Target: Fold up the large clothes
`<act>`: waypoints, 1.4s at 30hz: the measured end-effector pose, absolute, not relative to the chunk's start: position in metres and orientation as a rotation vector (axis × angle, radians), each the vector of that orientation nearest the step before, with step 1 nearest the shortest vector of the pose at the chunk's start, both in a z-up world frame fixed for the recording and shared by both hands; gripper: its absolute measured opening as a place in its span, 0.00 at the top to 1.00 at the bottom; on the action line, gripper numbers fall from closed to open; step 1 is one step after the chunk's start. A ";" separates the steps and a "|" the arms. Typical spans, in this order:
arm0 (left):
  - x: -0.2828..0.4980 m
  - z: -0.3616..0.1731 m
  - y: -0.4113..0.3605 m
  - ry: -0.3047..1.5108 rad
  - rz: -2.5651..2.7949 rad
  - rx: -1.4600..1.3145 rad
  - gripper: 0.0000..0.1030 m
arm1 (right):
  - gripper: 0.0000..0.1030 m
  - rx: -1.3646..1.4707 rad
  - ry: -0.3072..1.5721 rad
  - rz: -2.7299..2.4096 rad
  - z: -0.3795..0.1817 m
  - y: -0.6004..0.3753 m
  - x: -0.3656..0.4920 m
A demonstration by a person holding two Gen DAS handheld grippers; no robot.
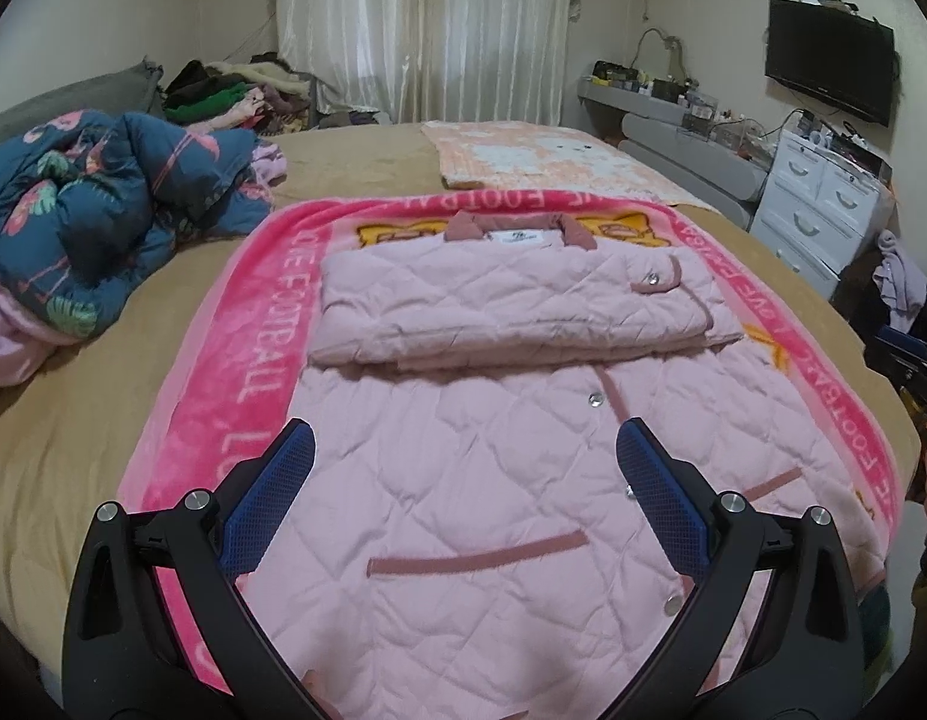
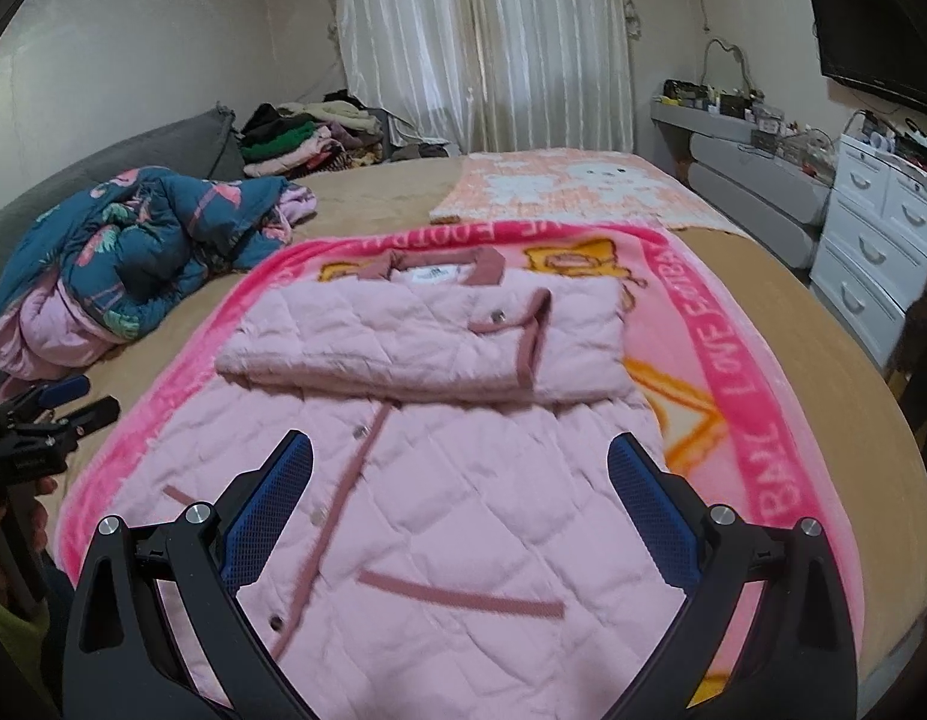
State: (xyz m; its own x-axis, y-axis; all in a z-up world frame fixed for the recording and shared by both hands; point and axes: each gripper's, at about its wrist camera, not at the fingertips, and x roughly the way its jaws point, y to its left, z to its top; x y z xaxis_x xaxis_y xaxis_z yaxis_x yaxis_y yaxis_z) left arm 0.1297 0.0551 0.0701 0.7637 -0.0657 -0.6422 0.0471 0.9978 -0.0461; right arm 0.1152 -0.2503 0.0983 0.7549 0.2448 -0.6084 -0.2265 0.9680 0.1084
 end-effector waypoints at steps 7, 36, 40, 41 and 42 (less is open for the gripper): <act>0.117 0.055 0.070 0.720 -0.035 -0.073 0.08 | 0.05 0.032 0.697 0.245 0.079 -0.260 0.098; 0.065 -0.031 0.131 0.931 0.089 -0.068 0.08 | 0.05 0.069 0.819 0.129 0.018 -0.320 0.060; 0.060 -0.041 0.137 0.967 0.077 -0.105 0.08 | 0.05 0.069 0.863 0.122 0.002 -0.323 0.055; 0.058 -0.045 0.140 0.980 0.077 -0.116 0.08 | 0.05 0.069 0.875 0.124 -0.002 -0.323 0.054; 0.057 -0.048 0.142 0.990 0.082 -0.119 0.08 | 0.05 0.068 0.883 0.124 -0.004 -0.324 0.054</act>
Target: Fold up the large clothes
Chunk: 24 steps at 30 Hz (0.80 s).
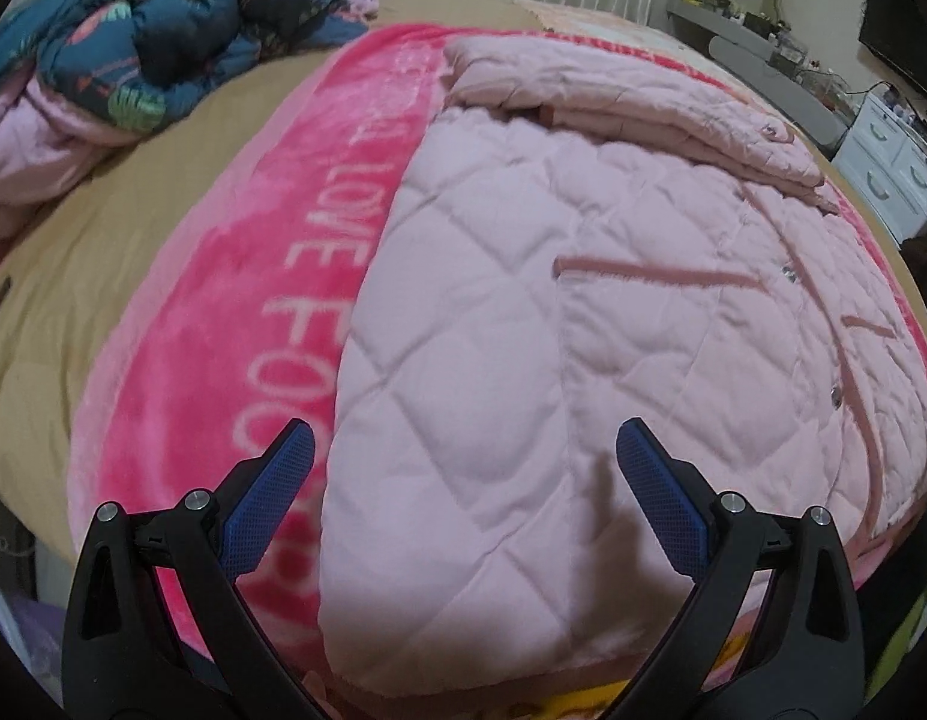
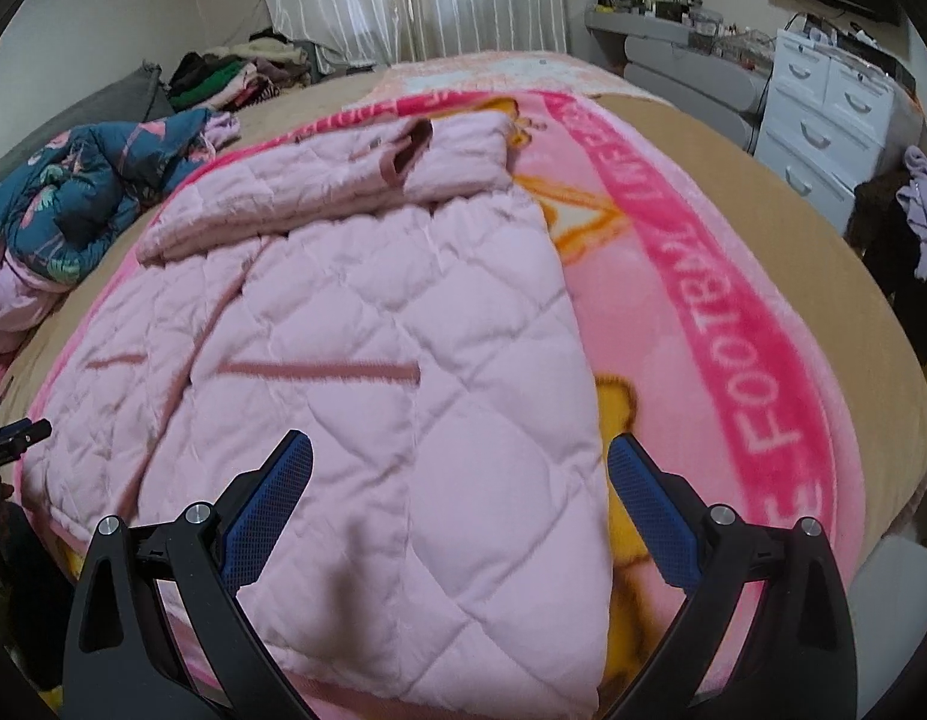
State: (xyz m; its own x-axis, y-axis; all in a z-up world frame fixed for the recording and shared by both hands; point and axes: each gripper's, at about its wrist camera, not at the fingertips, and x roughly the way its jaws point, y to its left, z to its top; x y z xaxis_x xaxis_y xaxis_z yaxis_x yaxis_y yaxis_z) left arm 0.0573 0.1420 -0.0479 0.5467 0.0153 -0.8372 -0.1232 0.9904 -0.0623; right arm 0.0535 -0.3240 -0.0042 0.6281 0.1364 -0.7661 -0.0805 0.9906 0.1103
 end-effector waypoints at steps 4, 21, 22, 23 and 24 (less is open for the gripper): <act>0.051 -0.063 0.152 1.029 0.099 -0.148 0.08 | 0.05 0.068 0.911 0.121 -0.014 -0.328 0.049; 0.052 -0.076 0.133 1.025 0.032 -0.231 0.19 | 0.05 0.051 1.024 0.160 -0.033 -0.346 0.026; 0.051 -0.074 0.132 1.021 0.023 -0.229 0.21 | 0.05 0.052 1.043 0.176 -0.035 -0.346 0.024; 0.051 -0.074 0.132 1.020 0.017 -0.230 0.25 | 0.05 0.053 1.056 0.186 -0.037 -0.345 0.023; 0.051 -0.073 0.132 1.018 0.011 -0.228 0.27 | 0.05 0.058 1.076 0.200 -0.041 -0.345 0.021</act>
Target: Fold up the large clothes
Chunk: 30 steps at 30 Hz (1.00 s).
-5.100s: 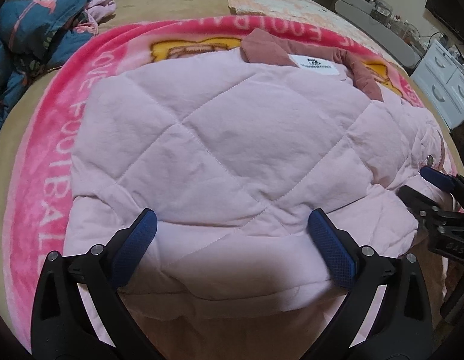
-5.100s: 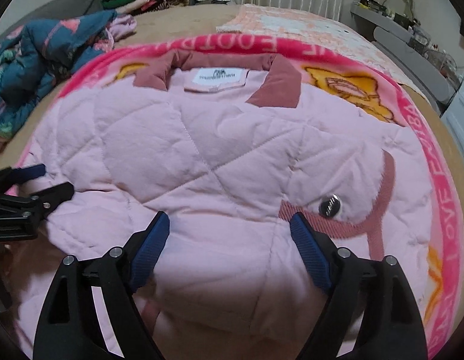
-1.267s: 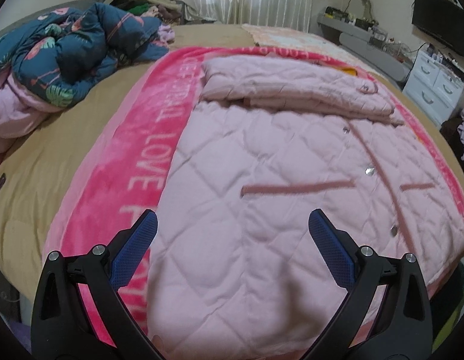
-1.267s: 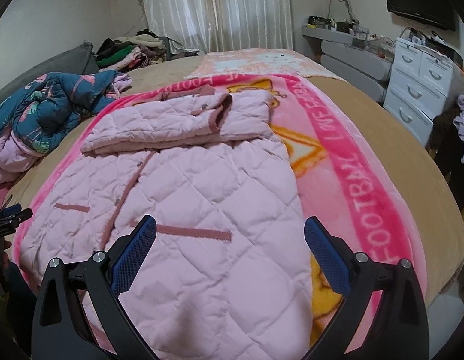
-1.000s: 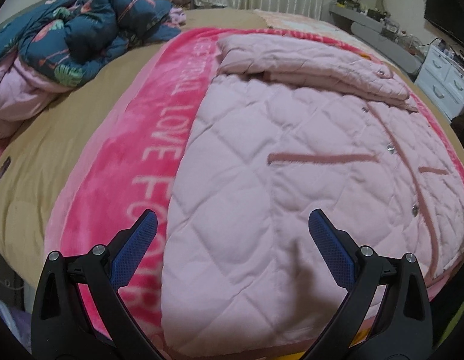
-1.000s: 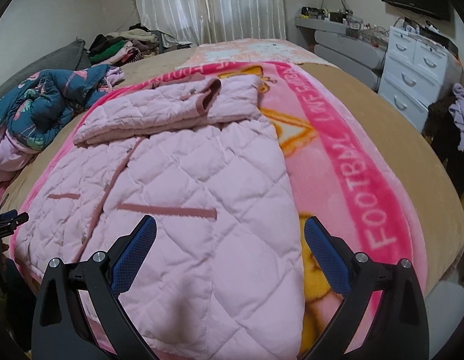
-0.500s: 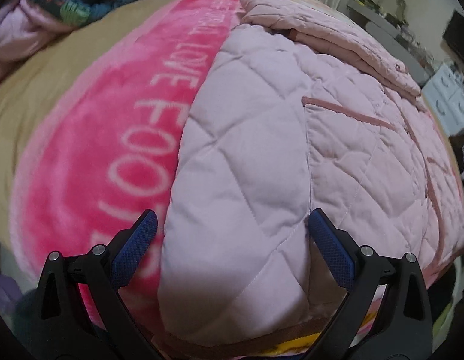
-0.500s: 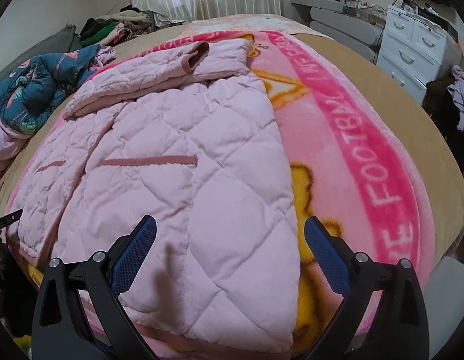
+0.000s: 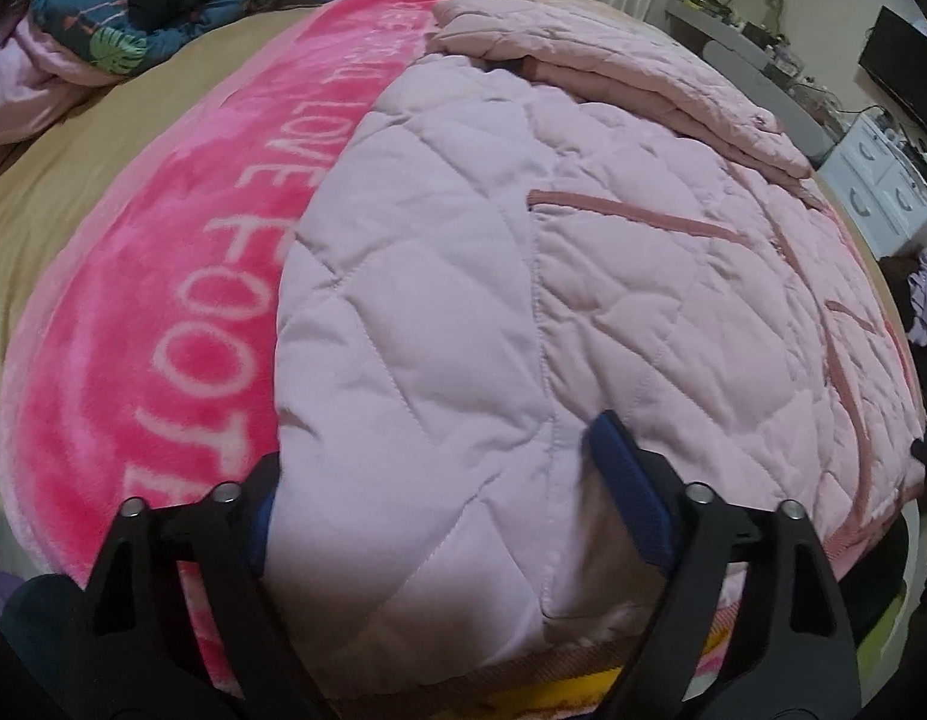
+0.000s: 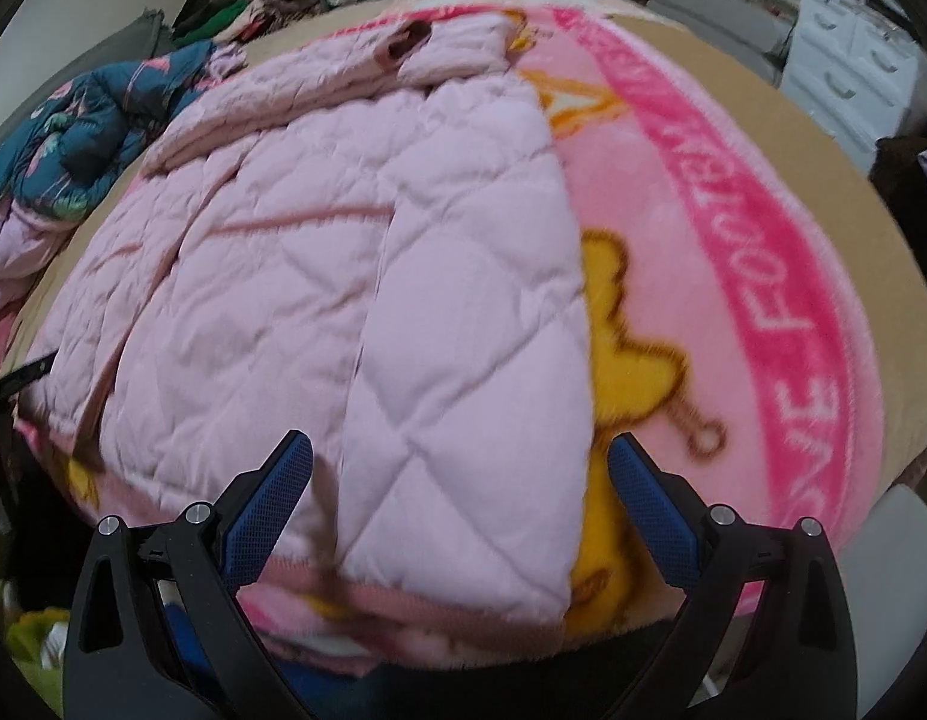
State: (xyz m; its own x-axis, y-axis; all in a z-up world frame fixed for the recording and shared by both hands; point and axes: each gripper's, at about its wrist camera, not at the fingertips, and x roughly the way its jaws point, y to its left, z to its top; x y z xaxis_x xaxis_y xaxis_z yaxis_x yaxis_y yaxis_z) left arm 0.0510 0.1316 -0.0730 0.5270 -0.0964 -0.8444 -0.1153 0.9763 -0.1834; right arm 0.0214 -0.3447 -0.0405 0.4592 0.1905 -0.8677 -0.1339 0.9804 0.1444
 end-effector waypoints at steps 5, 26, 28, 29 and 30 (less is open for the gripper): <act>0.049 -0.071 0.133 1.014 -0.007 -0.218 0.36 | 0.06 0.099 1.130 0.261 -0.053 -0.345 0.012; 0.027 -0.080 0.152 1.056 -0.030 -0.314 0.28 | 0.60 0.351 1.118 0.390 -0.064 -0.362 -0.002; 0.024 -0.082 0.156 1.055 -0.036 -0.351 0.27 | 0.67 0.359 1.100 0.414 -0.057 -0.360 -0.003; 0.024 -0.083 0.157 1.053 -0.037 -0.358 0.27 | 0.67 0.356 1.091 0.422 -0.053 -0.360 -0.003; 0.024 -0.083 0.156 1.051 -0.038 -0.356 0.27 | 0.68 0.362 1.086 0.429 -0.051 -0.359 -0.002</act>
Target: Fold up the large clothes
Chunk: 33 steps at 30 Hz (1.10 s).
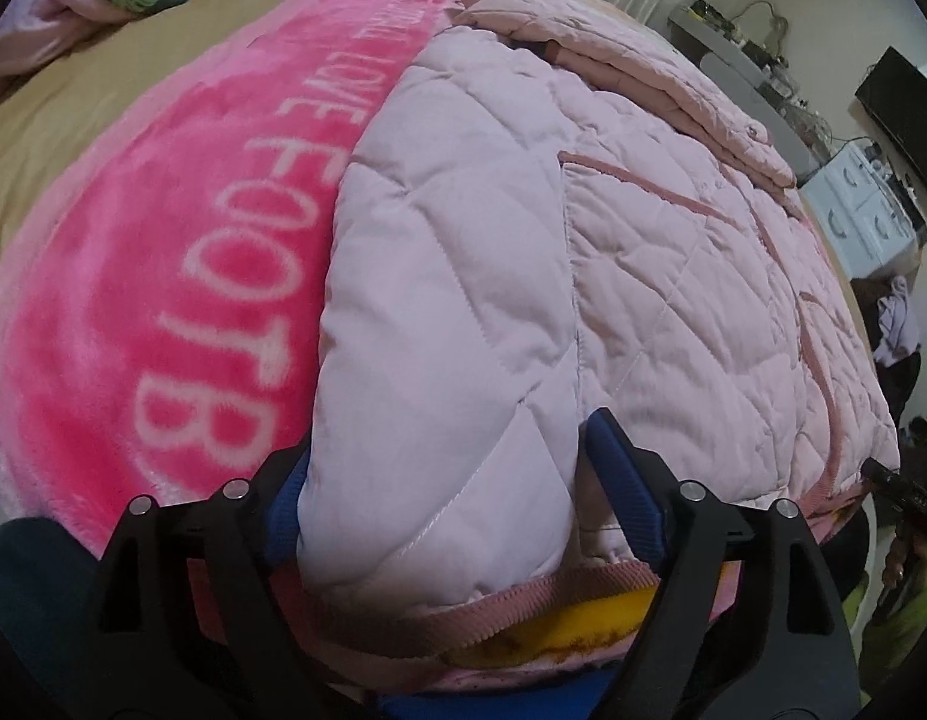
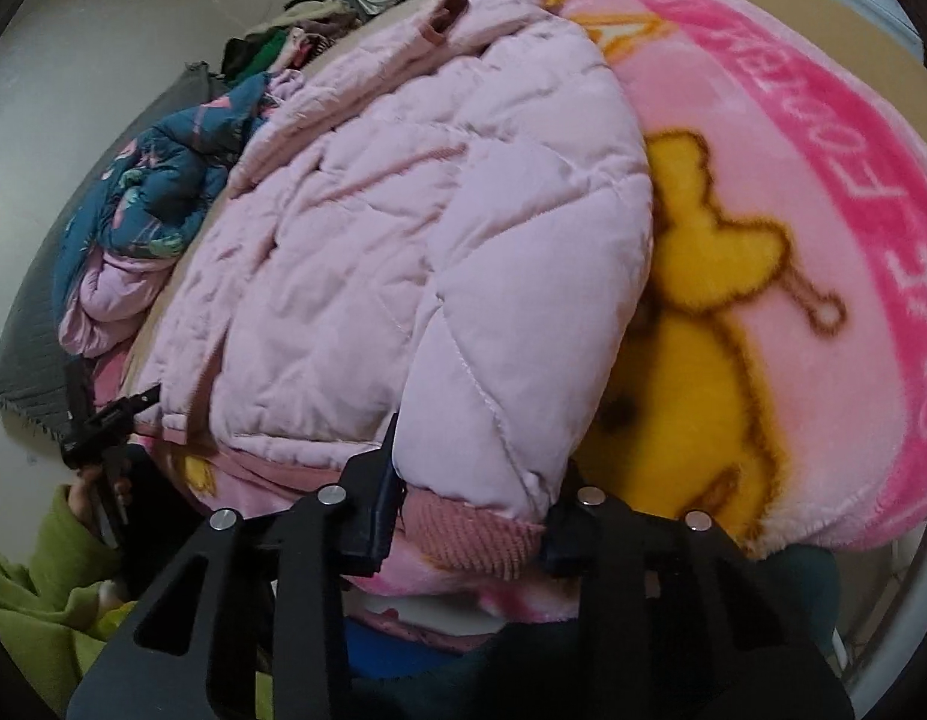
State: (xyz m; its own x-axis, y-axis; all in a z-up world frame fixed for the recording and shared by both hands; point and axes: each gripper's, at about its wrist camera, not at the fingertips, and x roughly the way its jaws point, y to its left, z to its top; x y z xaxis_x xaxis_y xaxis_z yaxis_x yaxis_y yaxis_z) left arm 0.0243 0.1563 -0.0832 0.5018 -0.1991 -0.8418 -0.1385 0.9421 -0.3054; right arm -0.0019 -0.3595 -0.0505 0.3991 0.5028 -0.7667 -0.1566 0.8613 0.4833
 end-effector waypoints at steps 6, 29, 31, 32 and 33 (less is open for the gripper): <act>0.024 -0.080 0.149 1.023 -0.047 -0.320 0.44 | 0.58 0.413 1.151 0.427 -0.069 -0.359 0.005; 0.030 0.000 0.124 0.802 -0.066 -0.141 0.87 | 0.77 0.345 0.804 0.566 0.029 -0.349 0.007; 0.032 0.006 0.124 0.789 -0.067 -0.140 0.87 | 0.77 0.335 0.789 0.575 0.035 -0.349 0.011; 0.035 0.010 0.124 0.783 -0.067 -0.138 0.87 | 0.77 0.333 0.780 0.578 0.038 -0.349 0.013; 0.036 0.013 0.123 0.776 -0.068 -0.135 0.87 | 0.77 0.333 0.772 0.578 0.040 -0.349 0.015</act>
